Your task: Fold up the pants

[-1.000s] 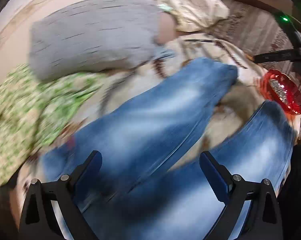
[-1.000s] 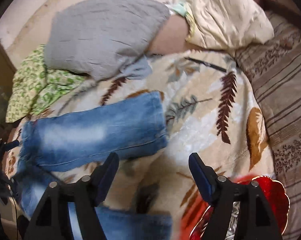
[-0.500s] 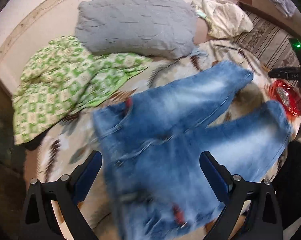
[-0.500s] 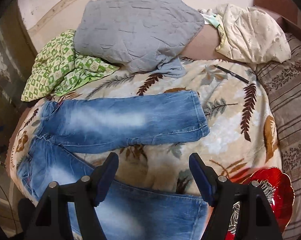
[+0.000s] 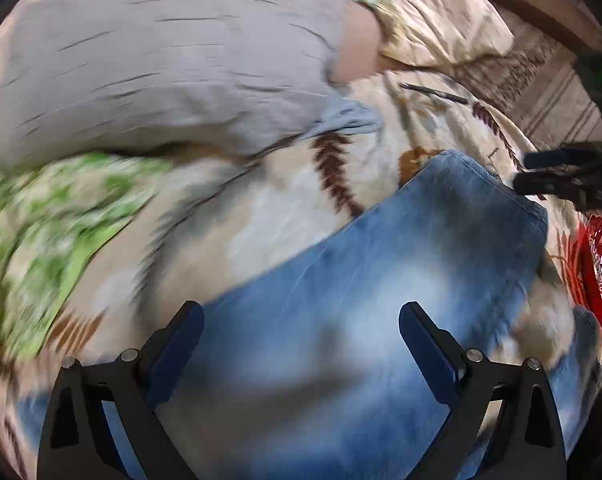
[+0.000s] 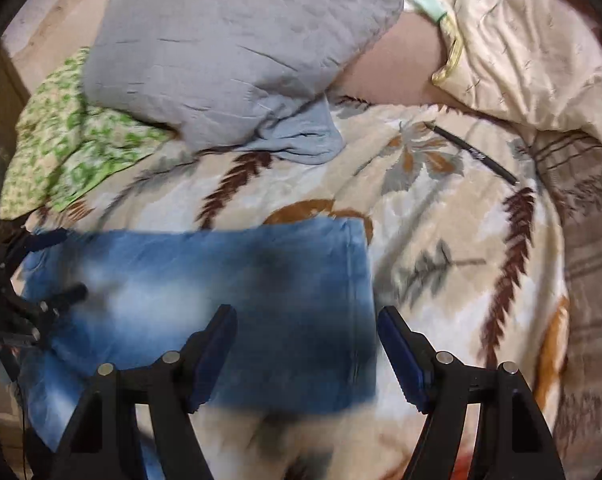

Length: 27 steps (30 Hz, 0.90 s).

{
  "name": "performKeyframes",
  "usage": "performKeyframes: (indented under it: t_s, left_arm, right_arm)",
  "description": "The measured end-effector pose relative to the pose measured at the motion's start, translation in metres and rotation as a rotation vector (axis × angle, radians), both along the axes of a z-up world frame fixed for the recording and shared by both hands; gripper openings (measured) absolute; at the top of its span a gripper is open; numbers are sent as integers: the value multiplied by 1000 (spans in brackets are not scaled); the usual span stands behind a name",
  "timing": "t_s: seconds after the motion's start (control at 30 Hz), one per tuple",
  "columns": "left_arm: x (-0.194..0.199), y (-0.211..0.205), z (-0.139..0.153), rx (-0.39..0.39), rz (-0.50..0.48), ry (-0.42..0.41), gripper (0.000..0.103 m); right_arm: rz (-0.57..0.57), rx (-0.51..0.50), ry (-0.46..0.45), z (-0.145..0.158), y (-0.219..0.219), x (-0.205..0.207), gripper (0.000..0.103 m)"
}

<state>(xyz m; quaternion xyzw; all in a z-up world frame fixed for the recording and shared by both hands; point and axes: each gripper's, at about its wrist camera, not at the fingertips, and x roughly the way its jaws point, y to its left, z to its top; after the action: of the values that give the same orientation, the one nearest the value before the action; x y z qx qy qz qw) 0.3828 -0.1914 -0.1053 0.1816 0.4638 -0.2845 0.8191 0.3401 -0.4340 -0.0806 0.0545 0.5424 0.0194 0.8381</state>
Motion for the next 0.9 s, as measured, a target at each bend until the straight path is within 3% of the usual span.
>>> performKeyframes:
  t_s: [0.17,0.23,0.3,0.33,0.37,0.4,0.43,0.57,0.7,0.9]
  left_arm:
    - [29,-38,-25,51,-142,-23,98]
    - [41,-44,-38,107,-167,10,98]
    - [48,-46,-50,136,-192,85,93]
    - [49,-45,-56,131,-210,141,78]
    - [47,-44,-55,129,-216,129,59]
    - [45,-43,-50,113,-231,136,15]
    - [43,-42,-46,99,-241,164,6]
    - [17,-39,-21,122,-278,117,5]
    - [-29,-25,25,67,-274,20,5]
    - [-156,-4,85,9,-361,-131,5]
  right_arm:
    - [-17,17,56,-39,-18,54,76]
    - [-21,45,83,-51,-24,68,76]
    - [-16,74,98,-58,-27,77,68]
    - [-7,86,108,-62,-28,80,41]
    - [15,92,138,-68,-26,85,18]
    - [29,78,150,-71,-23,86,15]
    - [67,63,151,-72,-17,84,14]
    - [99,26,85,-50,-7,70,11]
    - [132,10,-32,-1,-2,32,11]
    - [202,-38,-225,62,8,-90,11]
